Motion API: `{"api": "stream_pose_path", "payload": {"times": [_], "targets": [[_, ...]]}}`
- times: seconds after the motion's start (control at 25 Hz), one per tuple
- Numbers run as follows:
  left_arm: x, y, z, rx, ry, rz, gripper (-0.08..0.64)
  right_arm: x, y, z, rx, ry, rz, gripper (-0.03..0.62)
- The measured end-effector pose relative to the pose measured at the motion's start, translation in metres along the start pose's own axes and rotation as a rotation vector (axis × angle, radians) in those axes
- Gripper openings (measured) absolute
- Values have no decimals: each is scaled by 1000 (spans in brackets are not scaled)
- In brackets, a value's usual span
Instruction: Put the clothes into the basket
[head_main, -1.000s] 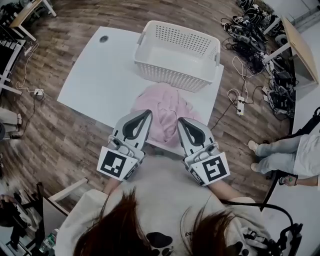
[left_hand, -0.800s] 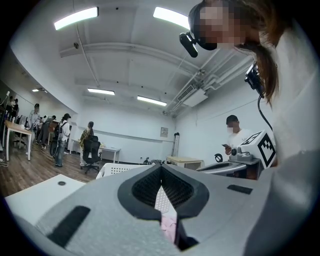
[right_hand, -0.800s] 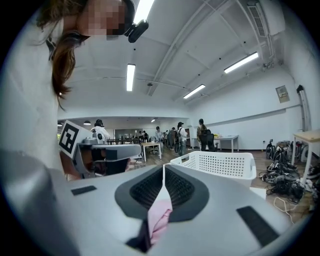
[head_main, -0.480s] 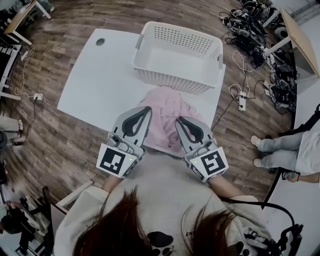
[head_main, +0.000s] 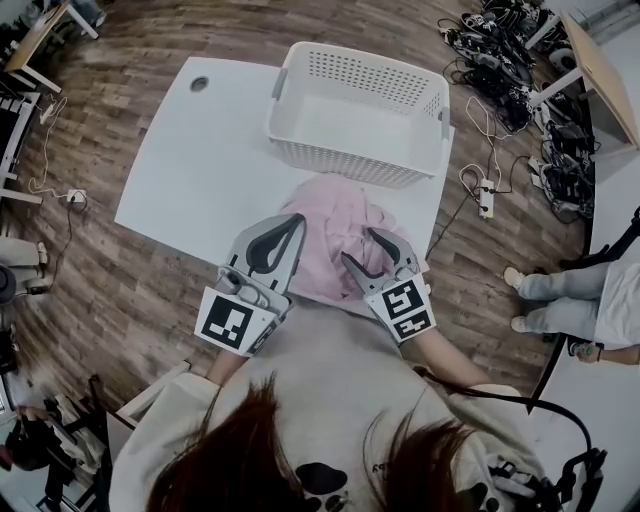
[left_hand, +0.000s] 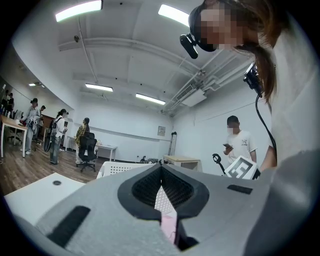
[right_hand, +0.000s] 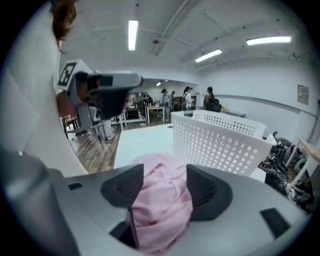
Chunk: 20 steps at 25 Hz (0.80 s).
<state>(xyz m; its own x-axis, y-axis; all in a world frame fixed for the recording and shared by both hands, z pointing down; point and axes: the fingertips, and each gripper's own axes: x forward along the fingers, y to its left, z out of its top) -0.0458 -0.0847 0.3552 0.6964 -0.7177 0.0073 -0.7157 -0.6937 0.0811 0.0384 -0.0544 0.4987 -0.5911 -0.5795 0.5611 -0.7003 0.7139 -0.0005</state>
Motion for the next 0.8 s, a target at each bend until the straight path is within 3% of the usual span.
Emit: {"api": "stream_pose_path", "payload": {"times": [0.28, 0.52, 0.8], "targets": [[-8, 4, -3, -6, 11, 13, 8, 41, 1, -55, -93, 327, 87, 405], [-9, 12, -7, -15, 20, 33, 8, 73, 5, -93, -209, 581, 148, 462], [-1, 17, -51, -13, 102, 4, 8, 99, 1, -105, -224, 625, 148, 463]]}}
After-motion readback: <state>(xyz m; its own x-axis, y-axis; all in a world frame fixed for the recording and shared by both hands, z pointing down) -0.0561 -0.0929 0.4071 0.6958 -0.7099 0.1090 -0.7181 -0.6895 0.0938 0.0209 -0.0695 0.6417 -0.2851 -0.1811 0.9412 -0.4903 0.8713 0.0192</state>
